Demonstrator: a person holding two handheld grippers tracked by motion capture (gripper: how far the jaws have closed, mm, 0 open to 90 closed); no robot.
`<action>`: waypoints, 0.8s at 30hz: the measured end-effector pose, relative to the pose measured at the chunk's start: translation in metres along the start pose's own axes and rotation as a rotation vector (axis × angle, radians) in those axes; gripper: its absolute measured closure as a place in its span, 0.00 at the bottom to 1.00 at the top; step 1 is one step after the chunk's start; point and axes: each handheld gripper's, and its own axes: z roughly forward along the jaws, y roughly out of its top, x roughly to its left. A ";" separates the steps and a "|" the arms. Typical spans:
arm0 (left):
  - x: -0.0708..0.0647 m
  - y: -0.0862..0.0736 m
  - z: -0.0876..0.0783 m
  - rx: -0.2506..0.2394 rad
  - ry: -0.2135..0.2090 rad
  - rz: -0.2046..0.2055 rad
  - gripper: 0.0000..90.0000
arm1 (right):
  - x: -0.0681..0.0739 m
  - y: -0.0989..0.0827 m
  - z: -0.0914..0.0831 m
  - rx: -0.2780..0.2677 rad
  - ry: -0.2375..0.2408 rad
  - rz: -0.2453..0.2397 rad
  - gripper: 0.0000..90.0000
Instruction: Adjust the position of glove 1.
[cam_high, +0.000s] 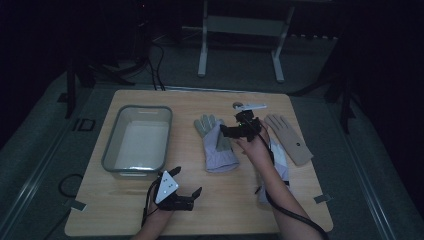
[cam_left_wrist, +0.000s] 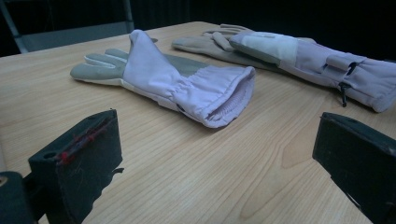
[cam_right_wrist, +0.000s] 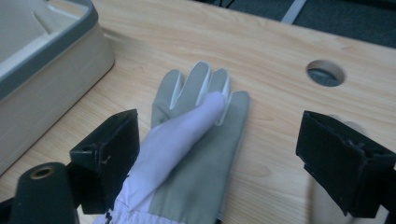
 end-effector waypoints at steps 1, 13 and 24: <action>0.000 0.000 0.000 0.001 0.000 0.001 0.02 | 0.001 0.000 0.003 0.007 0.000 -0.005 0.15; 0.000 0.000 0.000 0.000 -0.006 -0.002 0.02 | 0.008 -0.017 0.047 0.104 0.019 0.027 0.18; 0.000 0.000 0.000 0.000 -0.011 -0.005 0.02 | 0.008 -0.031 0.070 0.173 0.036 0.043 0.36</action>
